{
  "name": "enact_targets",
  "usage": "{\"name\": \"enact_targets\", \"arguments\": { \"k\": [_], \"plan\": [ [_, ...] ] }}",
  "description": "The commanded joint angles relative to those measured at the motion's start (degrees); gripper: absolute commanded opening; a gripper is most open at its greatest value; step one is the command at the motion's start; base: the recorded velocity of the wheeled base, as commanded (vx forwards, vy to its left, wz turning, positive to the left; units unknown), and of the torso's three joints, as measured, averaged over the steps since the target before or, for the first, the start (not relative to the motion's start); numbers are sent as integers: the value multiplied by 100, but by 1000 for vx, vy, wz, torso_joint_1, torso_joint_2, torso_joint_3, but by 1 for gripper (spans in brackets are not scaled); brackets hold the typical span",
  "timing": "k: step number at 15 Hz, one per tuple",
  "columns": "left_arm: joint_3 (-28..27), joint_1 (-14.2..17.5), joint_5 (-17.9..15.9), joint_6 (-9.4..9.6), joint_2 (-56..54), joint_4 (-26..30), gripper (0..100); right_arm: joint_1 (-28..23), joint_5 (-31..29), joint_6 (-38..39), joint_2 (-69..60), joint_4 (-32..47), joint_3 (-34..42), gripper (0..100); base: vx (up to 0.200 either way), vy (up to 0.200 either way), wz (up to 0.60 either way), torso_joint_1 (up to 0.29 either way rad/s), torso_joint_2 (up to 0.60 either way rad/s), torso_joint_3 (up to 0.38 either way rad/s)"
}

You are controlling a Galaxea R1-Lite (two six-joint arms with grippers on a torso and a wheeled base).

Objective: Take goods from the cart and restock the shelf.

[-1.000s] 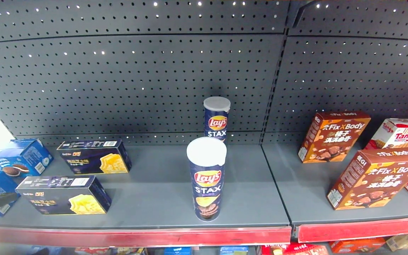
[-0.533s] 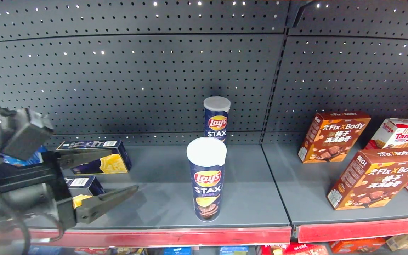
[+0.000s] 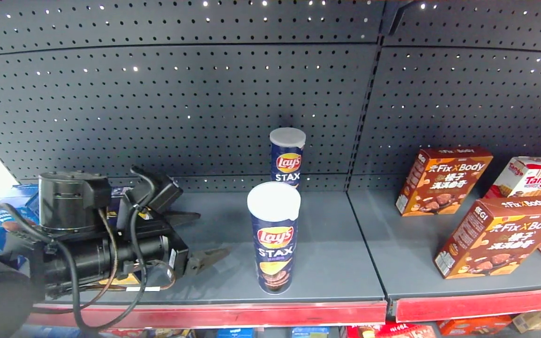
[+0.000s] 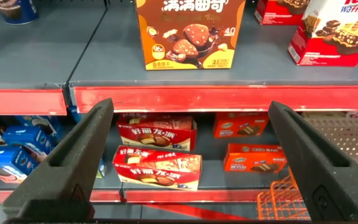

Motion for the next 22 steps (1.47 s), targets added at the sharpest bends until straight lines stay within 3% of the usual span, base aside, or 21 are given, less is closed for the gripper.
{"name": "enact_targets", "arguments": {
  "k": [1, 6, 22],
  "plan": [
    [-21, -79, 94, 2, 426, -14, 100, 0, 2, -2, 10, -1, 0, 100, 0, 0, 0, 0, 0, 0],
    [-294, -536, 586, -16, 681, -23, 100, 0, 2, -2, 10, -1, 0, 100, 0, 0, 0, 0, 0, 0],
    [-478, -932, 823, -7, 725, -23, 100, 0, 2, -2, 10, -1, 0, 100, 0, 0, 0, 0, 0, 0]
  ]
}}
